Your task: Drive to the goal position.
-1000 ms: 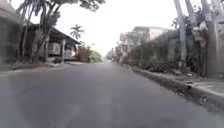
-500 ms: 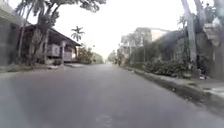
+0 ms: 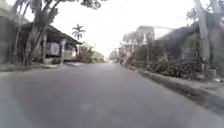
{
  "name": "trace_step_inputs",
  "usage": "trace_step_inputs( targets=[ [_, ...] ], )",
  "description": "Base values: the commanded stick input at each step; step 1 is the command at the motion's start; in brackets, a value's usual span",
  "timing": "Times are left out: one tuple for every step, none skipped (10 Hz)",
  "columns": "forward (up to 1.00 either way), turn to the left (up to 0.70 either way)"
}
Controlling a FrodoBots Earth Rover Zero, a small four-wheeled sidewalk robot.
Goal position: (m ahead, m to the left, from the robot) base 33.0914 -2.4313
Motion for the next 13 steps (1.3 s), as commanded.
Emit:
trace_step_inputs(
  targets=[
    [1.0,0.0],
    [1.0,0.0],
    [1.0,0.0],
    [1.0,-0.11],
    [1.0,-0.37],
    [1.0,-0.4],
    [1.0,-0.19],
    [1.0,0.0],
    [1.0,0.0],
    [1.0,0.0],
    [1.0,0.0],
    [1.0,0.0],
    [1.0,0.0]
  ],
)
